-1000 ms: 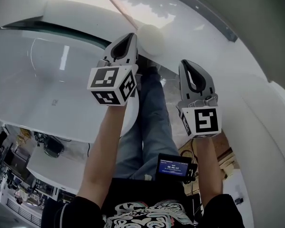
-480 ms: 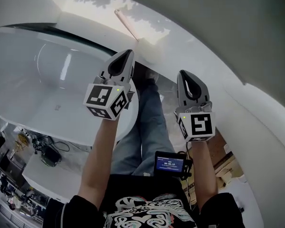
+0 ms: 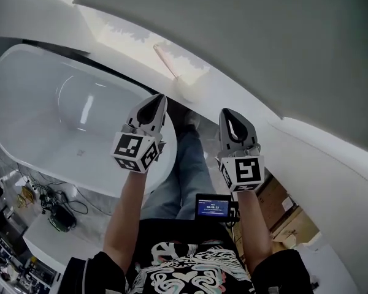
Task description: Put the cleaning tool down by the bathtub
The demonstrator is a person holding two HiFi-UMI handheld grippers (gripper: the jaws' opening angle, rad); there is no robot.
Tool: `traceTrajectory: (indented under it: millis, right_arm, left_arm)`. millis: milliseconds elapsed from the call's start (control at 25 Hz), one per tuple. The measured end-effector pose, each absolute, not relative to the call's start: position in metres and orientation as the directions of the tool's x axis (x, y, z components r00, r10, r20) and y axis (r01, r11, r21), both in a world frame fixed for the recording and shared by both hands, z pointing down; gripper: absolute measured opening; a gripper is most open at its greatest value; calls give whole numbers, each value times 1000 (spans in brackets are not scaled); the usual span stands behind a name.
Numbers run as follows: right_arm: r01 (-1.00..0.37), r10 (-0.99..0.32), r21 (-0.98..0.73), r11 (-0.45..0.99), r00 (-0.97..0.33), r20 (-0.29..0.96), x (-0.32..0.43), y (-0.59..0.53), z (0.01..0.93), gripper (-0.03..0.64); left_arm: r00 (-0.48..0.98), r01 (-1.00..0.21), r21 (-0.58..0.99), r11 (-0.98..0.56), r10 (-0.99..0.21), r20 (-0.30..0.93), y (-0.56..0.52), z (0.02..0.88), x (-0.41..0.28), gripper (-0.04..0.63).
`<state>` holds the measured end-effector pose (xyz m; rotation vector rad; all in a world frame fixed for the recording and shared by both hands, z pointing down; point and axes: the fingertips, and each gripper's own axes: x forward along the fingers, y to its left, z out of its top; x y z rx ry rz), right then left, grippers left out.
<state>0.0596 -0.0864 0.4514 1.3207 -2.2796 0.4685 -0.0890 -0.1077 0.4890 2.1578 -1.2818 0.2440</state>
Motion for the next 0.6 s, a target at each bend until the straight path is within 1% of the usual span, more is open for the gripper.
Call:
traceTrajectory:
  millis: [360,600]
  right_arm:
    - [-891,-759,-40,453,-409,506,60,-72,387,26]
    - [-909,-793,-17,416,-373,481,57,-58,347,28]
  left_arm:
    - [484,-866,364,-344,-761,433,-92,423,-106,17]
    - [477,-874,301,-381,-790,385,-83,365,-124,17]
